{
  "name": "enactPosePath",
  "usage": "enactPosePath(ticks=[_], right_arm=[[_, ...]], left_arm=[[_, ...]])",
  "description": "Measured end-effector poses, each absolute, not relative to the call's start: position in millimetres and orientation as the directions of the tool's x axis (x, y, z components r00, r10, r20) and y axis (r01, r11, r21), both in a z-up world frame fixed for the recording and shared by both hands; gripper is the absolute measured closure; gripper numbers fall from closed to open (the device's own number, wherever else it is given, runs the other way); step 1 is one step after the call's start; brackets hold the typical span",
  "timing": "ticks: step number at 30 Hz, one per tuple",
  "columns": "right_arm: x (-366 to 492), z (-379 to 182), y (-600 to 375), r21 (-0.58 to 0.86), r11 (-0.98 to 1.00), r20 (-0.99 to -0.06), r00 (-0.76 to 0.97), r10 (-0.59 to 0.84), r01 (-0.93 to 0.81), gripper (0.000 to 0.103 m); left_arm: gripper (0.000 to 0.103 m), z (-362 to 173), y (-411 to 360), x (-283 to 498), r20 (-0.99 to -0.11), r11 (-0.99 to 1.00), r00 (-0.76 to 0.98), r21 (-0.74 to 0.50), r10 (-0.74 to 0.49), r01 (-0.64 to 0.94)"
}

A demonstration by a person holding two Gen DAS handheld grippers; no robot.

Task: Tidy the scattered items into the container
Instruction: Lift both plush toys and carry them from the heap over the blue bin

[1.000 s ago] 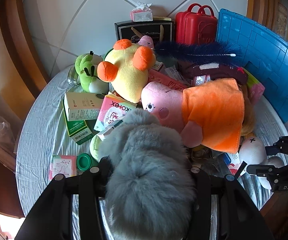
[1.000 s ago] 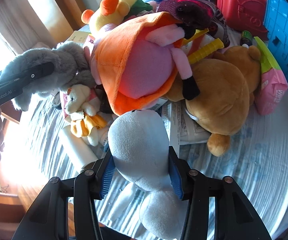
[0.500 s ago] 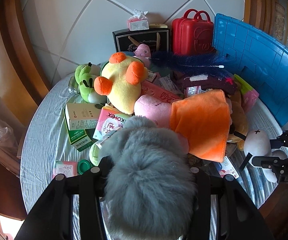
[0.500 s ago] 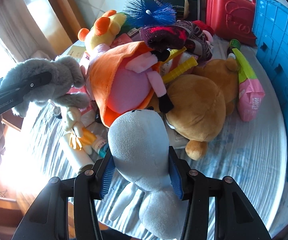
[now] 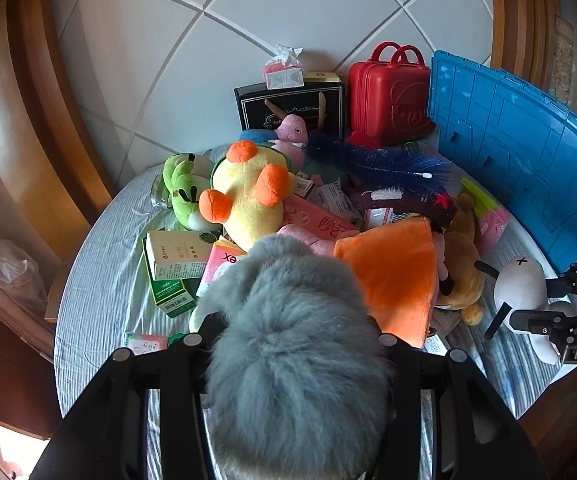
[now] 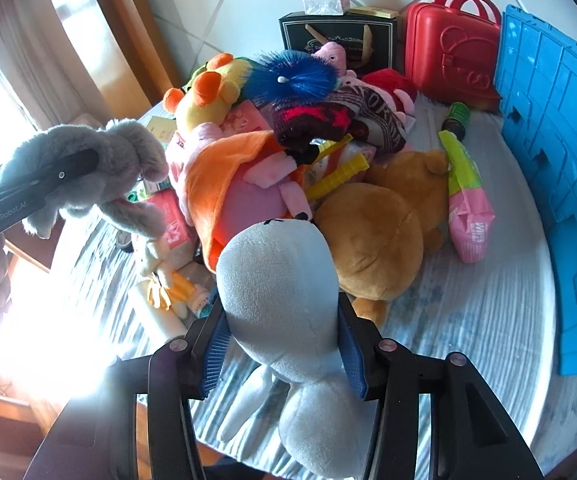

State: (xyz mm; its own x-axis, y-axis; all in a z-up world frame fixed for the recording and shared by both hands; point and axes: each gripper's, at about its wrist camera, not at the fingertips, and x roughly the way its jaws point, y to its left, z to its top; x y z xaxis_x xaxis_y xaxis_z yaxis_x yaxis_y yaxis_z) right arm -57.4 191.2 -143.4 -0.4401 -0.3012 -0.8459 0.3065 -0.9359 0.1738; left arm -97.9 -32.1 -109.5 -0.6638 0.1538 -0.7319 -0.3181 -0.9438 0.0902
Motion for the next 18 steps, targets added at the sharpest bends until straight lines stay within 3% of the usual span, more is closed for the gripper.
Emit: enactPosePath(ticks=[18], right_arm=[[-55,-85,224,0.184,-0.934,-0.793,-0.516,-0.326,0.307,0.055]], left_arm=[[0.060,-68,13,-89,-0.702,-0.941,-0.696,0.113,0.152,-0.320]])
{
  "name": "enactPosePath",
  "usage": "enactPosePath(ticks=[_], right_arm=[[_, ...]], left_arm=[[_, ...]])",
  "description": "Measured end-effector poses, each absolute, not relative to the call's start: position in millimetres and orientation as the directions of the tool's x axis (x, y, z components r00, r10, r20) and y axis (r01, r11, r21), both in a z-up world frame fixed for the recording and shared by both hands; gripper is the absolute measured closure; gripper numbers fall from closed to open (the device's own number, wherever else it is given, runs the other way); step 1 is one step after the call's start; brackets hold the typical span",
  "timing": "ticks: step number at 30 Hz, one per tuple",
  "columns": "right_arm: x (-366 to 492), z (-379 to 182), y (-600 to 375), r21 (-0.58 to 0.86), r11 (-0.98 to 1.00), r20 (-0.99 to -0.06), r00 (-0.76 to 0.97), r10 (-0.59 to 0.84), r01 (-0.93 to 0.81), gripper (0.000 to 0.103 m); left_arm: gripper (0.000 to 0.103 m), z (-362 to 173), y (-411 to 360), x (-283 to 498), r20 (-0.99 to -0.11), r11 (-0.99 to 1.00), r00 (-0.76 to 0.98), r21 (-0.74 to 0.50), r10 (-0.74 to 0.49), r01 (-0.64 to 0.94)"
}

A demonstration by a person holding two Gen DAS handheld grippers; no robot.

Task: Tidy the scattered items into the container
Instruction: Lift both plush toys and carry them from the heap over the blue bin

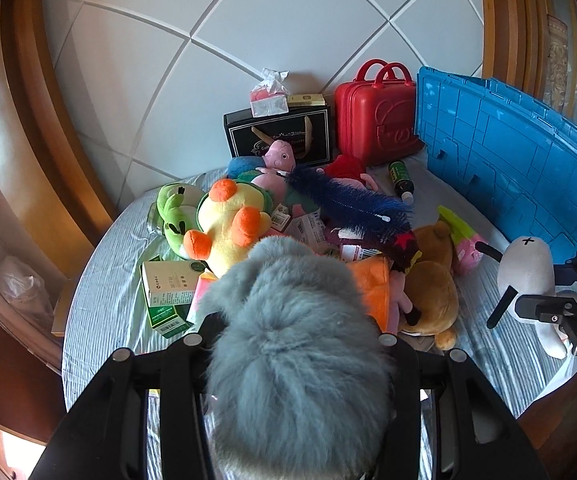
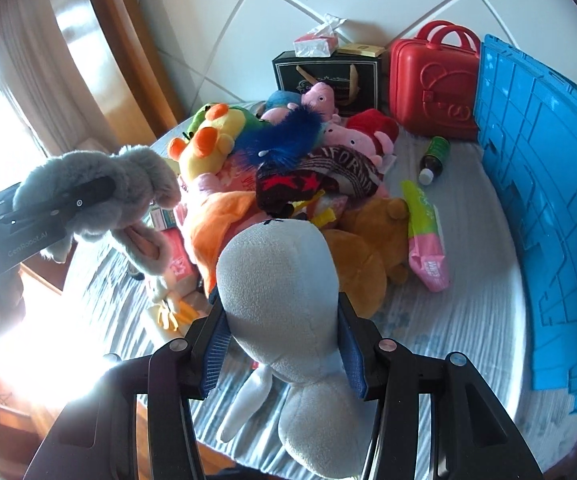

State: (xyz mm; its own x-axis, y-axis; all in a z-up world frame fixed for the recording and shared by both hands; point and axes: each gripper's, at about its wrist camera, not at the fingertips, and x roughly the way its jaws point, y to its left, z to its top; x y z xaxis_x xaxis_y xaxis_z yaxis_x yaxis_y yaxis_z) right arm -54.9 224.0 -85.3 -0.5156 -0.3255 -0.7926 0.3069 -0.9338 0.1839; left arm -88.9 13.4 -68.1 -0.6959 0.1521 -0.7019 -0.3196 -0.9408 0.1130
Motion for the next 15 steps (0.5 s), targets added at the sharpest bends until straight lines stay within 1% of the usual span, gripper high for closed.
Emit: enactPosePath(ticks=[15], right_arm=[[-66,-28,268,0.193,-0.930,-0.731,-0.586,-0.350,0.314,0.055]], left_arm=[[0.060,-25,75,-101,-0.651,-0.935,-0.738,0.124,0.177,-0.333]])
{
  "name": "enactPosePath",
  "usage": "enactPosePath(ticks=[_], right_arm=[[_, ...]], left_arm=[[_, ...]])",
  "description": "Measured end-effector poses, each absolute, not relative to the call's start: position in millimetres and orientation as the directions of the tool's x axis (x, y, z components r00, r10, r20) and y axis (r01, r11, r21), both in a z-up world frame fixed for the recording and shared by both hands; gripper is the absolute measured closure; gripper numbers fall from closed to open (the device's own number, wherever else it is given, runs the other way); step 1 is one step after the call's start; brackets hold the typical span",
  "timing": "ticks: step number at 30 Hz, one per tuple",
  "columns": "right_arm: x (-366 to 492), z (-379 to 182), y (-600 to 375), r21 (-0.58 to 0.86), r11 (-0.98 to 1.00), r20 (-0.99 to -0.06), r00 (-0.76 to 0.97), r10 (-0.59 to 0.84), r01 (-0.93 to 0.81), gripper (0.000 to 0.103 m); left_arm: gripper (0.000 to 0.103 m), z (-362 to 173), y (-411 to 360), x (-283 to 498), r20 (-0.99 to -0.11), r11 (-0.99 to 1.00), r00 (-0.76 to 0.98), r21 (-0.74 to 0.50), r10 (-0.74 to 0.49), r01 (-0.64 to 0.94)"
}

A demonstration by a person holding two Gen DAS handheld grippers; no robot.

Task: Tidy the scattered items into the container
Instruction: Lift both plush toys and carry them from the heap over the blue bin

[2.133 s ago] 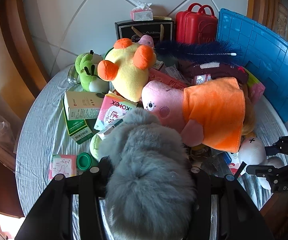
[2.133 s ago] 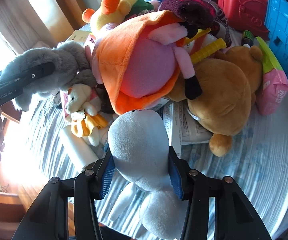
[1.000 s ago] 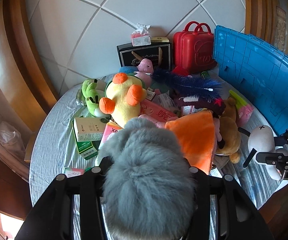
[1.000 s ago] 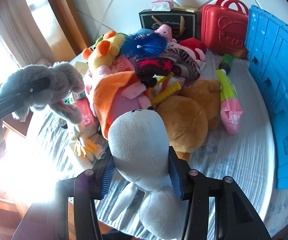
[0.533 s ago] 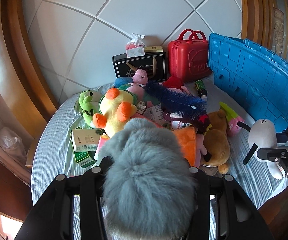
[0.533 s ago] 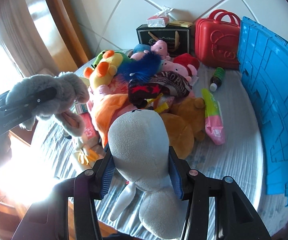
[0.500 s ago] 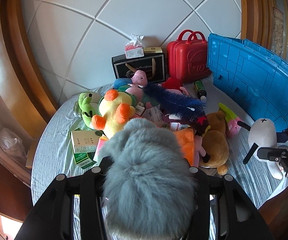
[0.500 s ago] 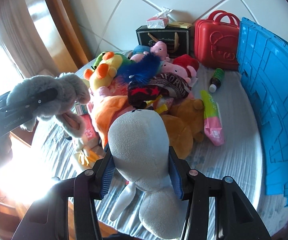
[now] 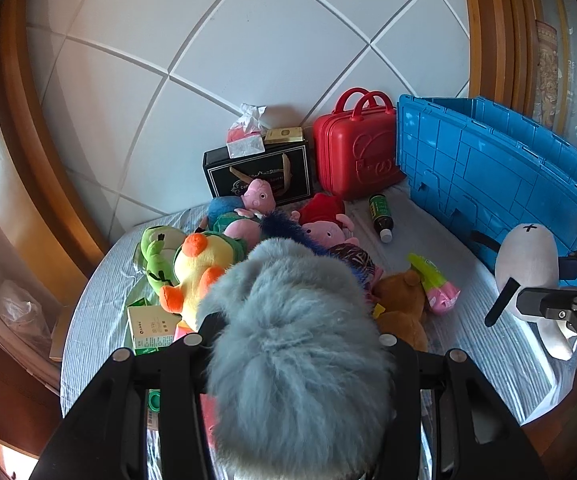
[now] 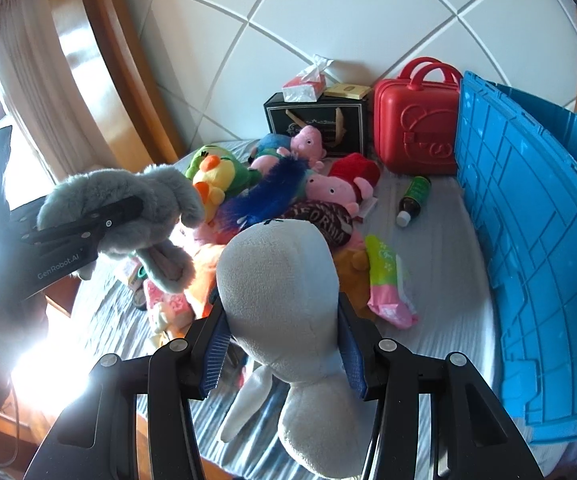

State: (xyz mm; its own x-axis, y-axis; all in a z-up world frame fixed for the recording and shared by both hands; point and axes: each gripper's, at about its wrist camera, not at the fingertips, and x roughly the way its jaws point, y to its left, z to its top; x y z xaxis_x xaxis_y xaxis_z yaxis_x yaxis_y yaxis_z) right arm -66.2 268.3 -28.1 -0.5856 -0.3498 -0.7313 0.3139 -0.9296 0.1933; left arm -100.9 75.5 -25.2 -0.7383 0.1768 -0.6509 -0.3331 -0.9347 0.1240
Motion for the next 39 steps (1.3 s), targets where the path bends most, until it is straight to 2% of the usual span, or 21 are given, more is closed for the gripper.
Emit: enactPosePath(ticks=[19,39], right_arm=[[-82,36,370,0.202,-0.944,-0.643,-0.692,-0.329,0.262,0.054],[-83,74,523,0.197,-0.976,-0.583,-0.789,-0.195,0.095,0.054]], left_arm=[[0.060,35,201,-121,-0.571,-0.886,-0.767,0.142,0.291,-0.442],[0.061,93,394,-135,-0.486,-0.749,-0.706,0.144,0.515,-0.646]])
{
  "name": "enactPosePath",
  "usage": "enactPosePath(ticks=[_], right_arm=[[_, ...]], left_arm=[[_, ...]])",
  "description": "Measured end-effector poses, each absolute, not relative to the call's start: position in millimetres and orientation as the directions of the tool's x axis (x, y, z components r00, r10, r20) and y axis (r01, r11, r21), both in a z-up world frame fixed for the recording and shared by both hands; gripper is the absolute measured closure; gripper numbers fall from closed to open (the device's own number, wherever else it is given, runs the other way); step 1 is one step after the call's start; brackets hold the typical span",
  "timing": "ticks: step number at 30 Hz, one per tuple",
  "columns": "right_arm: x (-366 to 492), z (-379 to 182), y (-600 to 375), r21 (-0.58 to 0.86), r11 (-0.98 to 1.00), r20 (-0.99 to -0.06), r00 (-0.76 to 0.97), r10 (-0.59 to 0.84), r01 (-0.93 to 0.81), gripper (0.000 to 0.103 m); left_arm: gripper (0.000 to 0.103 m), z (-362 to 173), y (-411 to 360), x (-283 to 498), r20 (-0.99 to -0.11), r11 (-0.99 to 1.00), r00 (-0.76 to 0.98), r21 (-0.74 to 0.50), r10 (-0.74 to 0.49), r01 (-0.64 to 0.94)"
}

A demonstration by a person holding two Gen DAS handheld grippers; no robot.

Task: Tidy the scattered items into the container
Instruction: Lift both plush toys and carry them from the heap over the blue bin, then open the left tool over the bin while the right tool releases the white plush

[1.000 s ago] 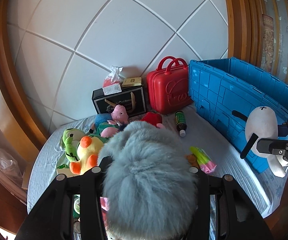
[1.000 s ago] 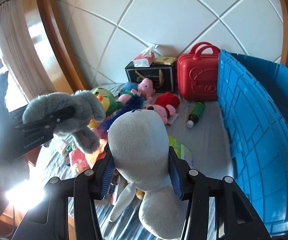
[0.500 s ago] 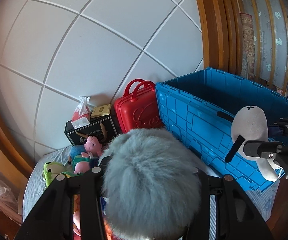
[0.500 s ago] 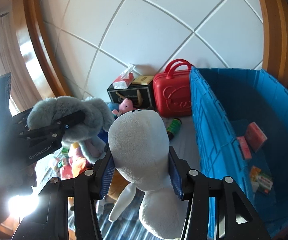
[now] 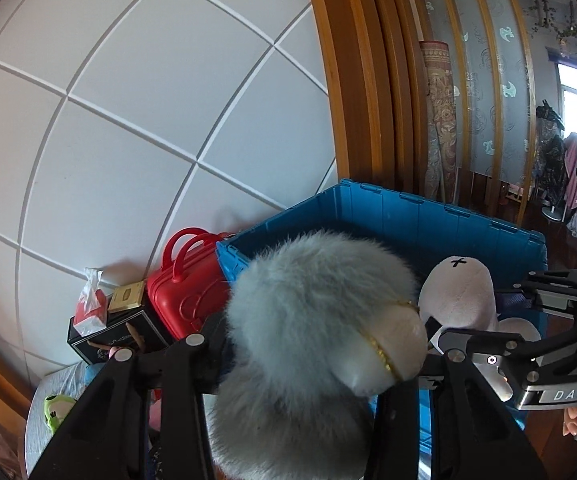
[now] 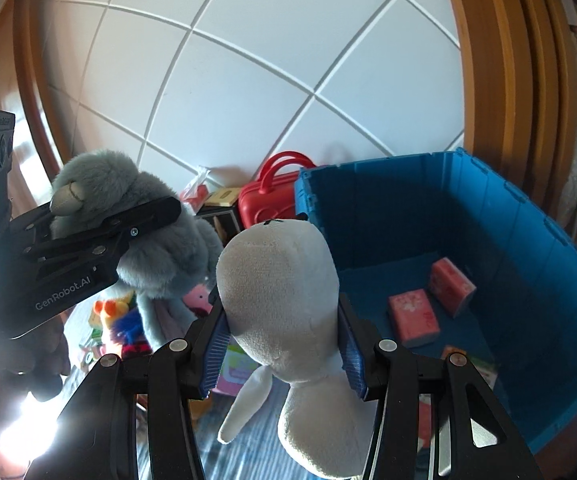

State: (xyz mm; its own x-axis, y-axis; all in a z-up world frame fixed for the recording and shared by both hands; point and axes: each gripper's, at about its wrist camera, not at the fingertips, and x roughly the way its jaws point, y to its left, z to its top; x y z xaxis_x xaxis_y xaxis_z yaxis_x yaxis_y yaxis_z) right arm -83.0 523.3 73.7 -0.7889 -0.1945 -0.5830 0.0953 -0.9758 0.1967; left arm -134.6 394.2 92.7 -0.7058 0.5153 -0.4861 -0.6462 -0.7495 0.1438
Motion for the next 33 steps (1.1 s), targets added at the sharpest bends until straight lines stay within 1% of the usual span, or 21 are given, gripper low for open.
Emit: enactPosePath(ticks=[8,14,22,23,24,25,26,30,31,32,33], right_arm=[[-80,72,587,0.199,-0.980,-0.594,-0.796,-0.117,-0.005,0.054],[-80,67,623,0.208,-0.976,-0.606,-0.792,-0.072,-0.070,0.054],[-80,59,656,0.213,-0.968,-0.623,-0.782,-0.032,-0.130,0.054],[-80,59,658,0.214,-0.967,-0.624,-0.781,-0.029,-0.136,0.054],[-80,58,661,0.214,-0.967,-0.626,-0.780,-0.026,-0.140,0.054],[-81,56,664,0.214,-0.966,-0.628,-0.778,-0.023,-0.144,0.054],[-82,56,666,0.213,-0.966,-0.630,-0.777,-0.021,-0.147,0.054],[-85,53,671,0.211,-0.965,-0.635,-0.772,-0.013,-0.157,0.054],[-86,53,672,0.209,-0.965,-0.635,-0.772,-0.009,-0.161,0.051],[-87,52,674,0.207,-0.964,-0.633,-0.774,-0.002,-0.166,0.050],[-88,51,675,0.208,-0.963,-0.633,-0.774,0.000,-0.170,0.050]], left_arm=[[0.063,99,467,-141,-0.480,-0.684,-0.649,0.130,0.590,-0.718],[0.067,104,512,-146,-0.474,-0.641,-0.612,0.123,0.633,-0.758],[0.069,97,549,-153,-0.490,-0.605,-0.570,0.103,0.660,-0.789],[0.071,96,552,-153,-0.491,-0.603,-0.567,0.102,0.661,-0.791],[0.081,96,556,-154,-0.491,-0.601,-0.566,0.103,0.663,-0.793],[0.088,96,559,-155,-0.493,-0.599,-0.564,0.103,0.662,-0.794],[0.090,96,560,-156,-0.496,-0.600,-0.562,0.099,0.662,-0.794],[0.089,90,568,-159,-0.509,-0.595,-0.559,0.111,0.654,-0.796],[0.088,89,568,-160,-0.507,-0.601,-0.562,0.104,0.654,-0.793],[0.083,88,567,-162,-0.505,-0.604,-0.558,0.089,0.658,-0.792],[0.073,89,566,-163,-0.500,-0.605,-0.555,0.077,0.664,-0.792]])
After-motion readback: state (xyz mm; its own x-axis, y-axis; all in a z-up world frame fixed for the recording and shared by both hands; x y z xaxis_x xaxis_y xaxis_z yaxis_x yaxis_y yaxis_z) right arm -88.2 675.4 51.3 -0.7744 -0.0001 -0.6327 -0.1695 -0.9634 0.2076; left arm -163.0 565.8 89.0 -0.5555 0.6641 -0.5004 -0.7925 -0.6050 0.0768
